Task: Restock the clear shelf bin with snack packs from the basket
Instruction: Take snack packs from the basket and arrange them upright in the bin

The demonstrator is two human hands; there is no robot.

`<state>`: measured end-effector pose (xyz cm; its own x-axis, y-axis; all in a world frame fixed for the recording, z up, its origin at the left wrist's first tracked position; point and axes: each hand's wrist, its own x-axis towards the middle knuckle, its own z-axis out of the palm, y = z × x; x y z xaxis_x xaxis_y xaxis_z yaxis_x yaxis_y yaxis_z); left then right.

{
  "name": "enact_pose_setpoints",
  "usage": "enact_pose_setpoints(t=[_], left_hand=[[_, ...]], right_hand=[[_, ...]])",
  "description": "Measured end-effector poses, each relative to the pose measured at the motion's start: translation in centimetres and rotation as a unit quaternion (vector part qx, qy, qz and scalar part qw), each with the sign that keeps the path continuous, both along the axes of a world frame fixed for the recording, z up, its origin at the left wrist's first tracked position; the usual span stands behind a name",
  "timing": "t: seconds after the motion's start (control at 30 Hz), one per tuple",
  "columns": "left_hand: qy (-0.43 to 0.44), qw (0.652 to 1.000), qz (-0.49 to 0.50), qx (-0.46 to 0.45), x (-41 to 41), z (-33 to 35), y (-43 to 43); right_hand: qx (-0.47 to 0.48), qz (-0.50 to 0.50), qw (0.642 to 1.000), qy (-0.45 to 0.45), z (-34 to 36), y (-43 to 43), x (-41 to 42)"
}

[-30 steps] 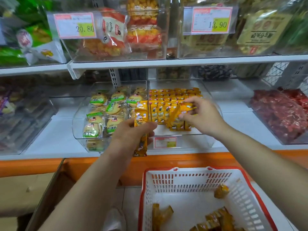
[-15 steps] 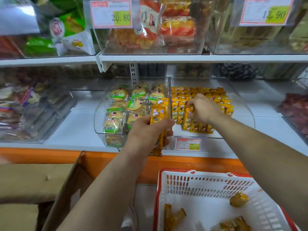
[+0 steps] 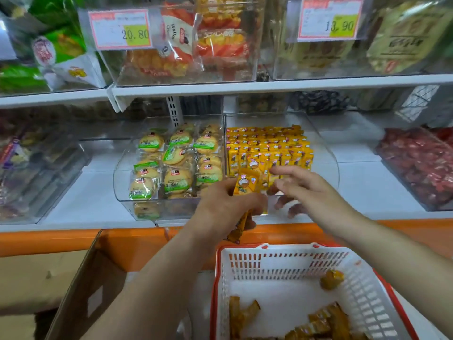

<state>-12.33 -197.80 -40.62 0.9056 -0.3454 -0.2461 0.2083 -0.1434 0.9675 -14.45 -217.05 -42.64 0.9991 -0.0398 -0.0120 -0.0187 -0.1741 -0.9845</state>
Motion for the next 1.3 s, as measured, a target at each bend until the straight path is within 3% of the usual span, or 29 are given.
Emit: enact_pose_setpoints(t=[0.07, 0.43, 0.53, 0.67, 0.83, 1.03, 1.3], left_hand=[[-0.006, 0.999, -0.041, 0.003, -0.9, -0.1, -1.2], [0.009, 0.998, -0.062, 0.023, -1.9, -0.6, -3.6], [0.013, 1.000, -0.010, -0.010, -1.4, -0.5, -3.5], [0.001, 0.998, 0.050, -0.041, -1.1, -0.1, -2.9], [-0.027, 0.998, 0.046, -0.012, -1.2, -0.3, -2.8], [-0.035, 0.999, 0.037, 0.008, -0.7, -0.7, -2.4], [-0.047, 0.996, 0.074, 0.030, 0.7, -0.7, -0.3]], right_hand=[[0.071, -0.014, 0.997, 0.032, 0.1, 0.0, -2.1], [0.157, -0.118, 0.978, 0.076, -0.2, -1.8, -3.1], [0.146, -0.125, 0.979, 0.061, 0.0, -2.4, -2.8], [0.104, -0.064, 0.990, 0.074, -0.5, -2.6, -2.9], [0.061, -0.007, 0.997, 0.057, -0.2, -2.4, -2.7], [0.210, -0.076, 0.975, 0.016, 0.4, -2.6, -2.2], [0.060, -0.093, 0.991, -0.071, 1.2, -2.6, 1.3]])
